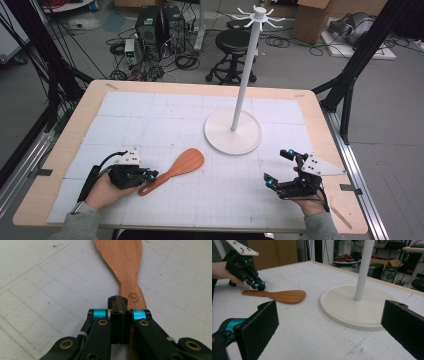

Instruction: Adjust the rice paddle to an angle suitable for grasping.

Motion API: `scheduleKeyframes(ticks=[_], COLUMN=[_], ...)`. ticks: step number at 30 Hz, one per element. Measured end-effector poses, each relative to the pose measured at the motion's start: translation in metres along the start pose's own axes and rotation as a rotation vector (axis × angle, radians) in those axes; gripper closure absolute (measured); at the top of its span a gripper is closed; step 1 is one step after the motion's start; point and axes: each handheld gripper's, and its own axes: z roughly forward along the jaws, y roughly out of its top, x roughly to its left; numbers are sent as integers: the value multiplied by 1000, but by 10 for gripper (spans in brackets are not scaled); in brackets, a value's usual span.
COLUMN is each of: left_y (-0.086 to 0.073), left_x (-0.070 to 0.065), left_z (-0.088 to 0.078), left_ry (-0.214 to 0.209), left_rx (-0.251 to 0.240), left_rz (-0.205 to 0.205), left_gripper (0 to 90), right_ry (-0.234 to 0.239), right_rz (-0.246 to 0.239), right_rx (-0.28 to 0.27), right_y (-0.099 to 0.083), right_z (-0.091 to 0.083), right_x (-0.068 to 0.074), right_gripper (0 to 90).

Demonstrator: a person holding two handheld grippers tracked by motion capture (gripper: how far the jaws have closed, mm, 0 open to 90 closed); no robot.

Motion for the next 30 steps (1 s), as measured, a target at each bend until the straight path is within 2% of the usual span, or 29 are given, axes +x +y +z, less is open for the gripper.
scheduleKeyframes(ticks=[12,19,22,24,27,30], left_y=[5,12,15,15,20,34], left_x=[-19,-32,-36,-37,-35,-35], left_z=[9,19,20,20,17,13], left_ry=[-48,-76,-59,-56,-55,-66], left_rx=[11,21,36,33,-7,-57], left_rz=[12,47,69,68,54,59], left_gripper=[897,897,896,897,897,896], right_ry=[2,3,4,5,3,9], right_rz=[-4,-6,-6,-7,-7,3], right_rx=[6,8,8,7,4,0], right_y=[0,0,0,0,0,0], right_z=[0,1,1,1,0,0], right_x=[0,0,0,0,0,1], right_gripper=[0,0,0,0,0,0])
